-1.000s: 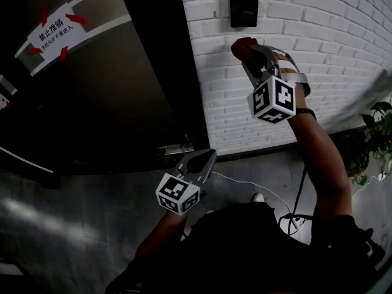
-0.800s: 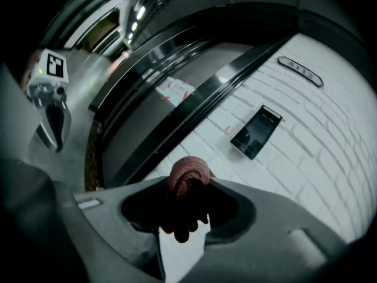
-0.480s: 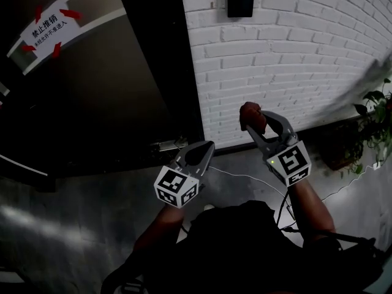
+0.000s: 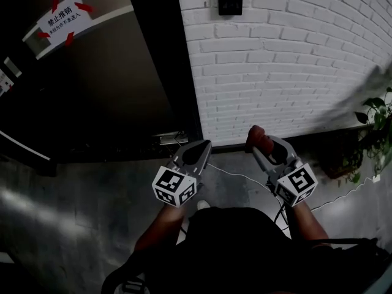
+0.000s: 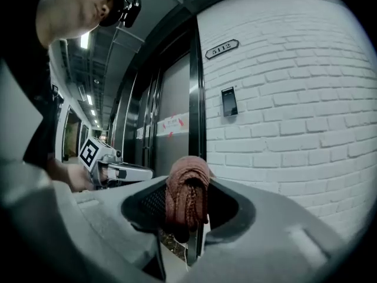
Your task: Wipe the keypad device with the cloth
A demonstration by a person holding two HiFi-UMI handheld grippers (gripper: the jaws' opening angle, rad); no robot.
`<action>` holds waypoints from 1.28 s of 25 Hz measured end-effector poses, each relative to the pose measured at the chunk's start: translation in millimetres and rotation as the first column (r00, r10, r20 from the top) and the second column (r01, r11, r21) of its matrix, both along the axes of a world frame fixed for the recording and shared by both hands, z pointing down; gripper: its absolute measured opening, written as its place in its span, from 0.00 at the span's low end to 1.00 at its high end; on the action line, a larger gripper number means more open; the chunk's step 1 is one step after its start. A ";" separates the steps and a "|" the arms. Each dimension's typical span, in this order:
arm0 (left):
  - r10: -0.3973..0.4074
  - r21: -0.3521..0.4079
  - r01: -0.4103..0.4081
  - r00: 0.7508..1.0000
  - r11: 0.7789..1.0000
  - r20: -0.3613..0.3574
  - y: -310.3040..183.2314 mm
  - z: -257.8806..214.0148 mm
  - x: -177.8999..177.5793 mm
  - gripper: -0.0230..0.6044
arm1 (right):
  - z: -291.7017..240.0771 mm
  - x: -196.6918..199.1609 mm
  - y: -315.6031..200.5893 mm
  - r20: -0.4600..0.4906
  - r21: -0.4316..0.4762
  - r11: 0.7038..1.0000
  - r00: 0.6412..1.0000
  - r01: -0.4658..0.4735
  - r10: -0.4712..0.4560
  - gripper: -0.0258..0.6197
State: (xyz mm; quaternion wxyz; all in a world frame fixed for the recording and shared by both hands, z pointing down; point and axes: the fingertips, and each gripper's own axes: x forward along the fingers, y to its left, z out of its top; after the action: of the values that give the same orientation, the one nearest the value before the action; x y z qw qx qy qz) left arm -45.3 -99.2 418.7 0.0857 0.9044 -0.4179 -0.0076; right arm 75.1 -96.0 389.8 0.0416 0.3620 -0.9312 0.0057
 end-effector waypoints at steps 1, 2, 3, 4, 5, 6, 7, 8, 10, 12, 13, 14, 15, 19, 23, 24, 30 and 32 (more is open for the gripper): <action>-0.011 -0.004 0.011 1.000 1.000 0.002 5.1 1.1 3.7 0.06 | 3.2 7.8 6.2 0.003 -0.006 1.000 1.000 0.000 0.000 0.26; -0.020 -0.009 0.020 1.000 1.000 0.004 10.4 2.1 7.7 0.06 | 6.8 15.7 12.0 0.004 -0.014 1.000 1.000 -0.001 0.002 0.26; -0.027 -0.013 0.027 1.000 1.000 0.006 15.8 2.8 11.9 0.06 | 9.7 22.7 17.7 0.005 -0.021 1.000 1.000 -0.001 0.001 0.26; -0.032 -0.017 0.032 0.999 0.999 0.009 21.5 3.5 16.4 0.06 | 11.6 28.4 23.6 0.006 -0.026 1.000 1.000 0.002 -0.002 0.26; -0.036 -0.021 0.036 0.999 0.999 0.013 27.1 4.2 20.9 0.06 | 13.1 33.1 29.3 0.008 -0.029 1.000 1.000 0.006 -0.006 0.26; -0.040 -0.024 0.041 0.999 0.999 0.016 32.7 5.0 25.2 0.06 | 14.6 37.0 34.6 0.010 -0.029 1.000 1.000 0.012 -0.012 0.26; -0.045 -0.026 0.046 0.999 0.999 0.019 38.1 5.8 29.3 0.06 | 17.0 40.8 39.1 0.010 -0.029 0.999 1.000 0.016 -0.015 0.26; -0.050 -0.026 0.051 0.998 0.998 0.021 43.2 6.7 33.0 0.06 | 20.3 44.6 42.7 0.010 -0.030 0.999 1.000 0.018 -0.018 0.26; -0.058 -0.028 0.059 0.998 0.998 0.027 52.7 10.7 39.6 0.06 | 27.4 49.8 49.3 0.010 -0.029 0.999 1.000 0.025 -0.025 0.26; -0.061 -0.039 0.063 0.998 0.997 0.034 61.5 18.3 45.1 0.06 | 34.7 52.8 56.7 0.006 -0.028 0.999 0.999 0.035 -0.035 0.26; -0.064 -0.045 0.065 0.997 0.997 0.037 65.1 21.2 47.2 0.06 | 37.6 54.1 60.1 0.006 -0.029 0.999 0.999 0.039 -0.038 0.26; -0.068 -0.047 0.069 0.997 0.996 0.039 67.9 22.4 48.5 0.06 | 39.8 55.5 63.4 0.008 -0.032 0.999 0.999 0.042 -0.042 0.26; -0.073 -0.046 0.075 0.997 0.996 0.040 70.3 22.0 49.3 0.06 | 41.6 57.1 66.5 0.008 -0.034 0.998 0.999 0.045 -0.045 0.26; -0.095 -0.026 0.096 0.995 0.995 0.037 74.6 16.2 50.9 0.06 | 44.7 65.0 73.6 0.007 -0.034 0.998 0.999 0.046 -0.046 0.26; -0.093 -0.023 0.094 0.995 0.995 0.034 79.4 15.1 57.1 0.06 | 40.0 69.7 79.7 0.015 -0.016 0.999 0.999 0.043 -0.043 0.26; -0.092 -0.020 0.093 0.995 0.995 0.033 80.7 13.9 59.1 0.06 | 39.1 70.8 81.6 0.013 -0.010 0.999 0.999 0.043 -0.042 0.26; -0.103 0.014 0.103 0.994 0.995 0.027 83.8 4.5 63.8 0.06 | 42.9 75.4 89.0 0.014 -0.016 0.999 0.999 0.037 -0.037 0.26; -0.103 0.009 0.103 0.994 0.995 0.030 86.5 6.1 63.8 0.06 | 43.2 74.3 92.5 0.021 -0.017 0.999 0.999 0.038 -0.038 0.26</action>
State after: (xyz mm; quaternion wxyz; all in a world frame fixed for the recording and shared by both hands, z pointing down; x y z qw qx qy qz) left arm 18.6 -12.7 424.8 0.0754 0.8820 -0.4653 0.0001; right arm 149.5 -3.5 432.9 0.0354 0.3437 -0.9383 0.0169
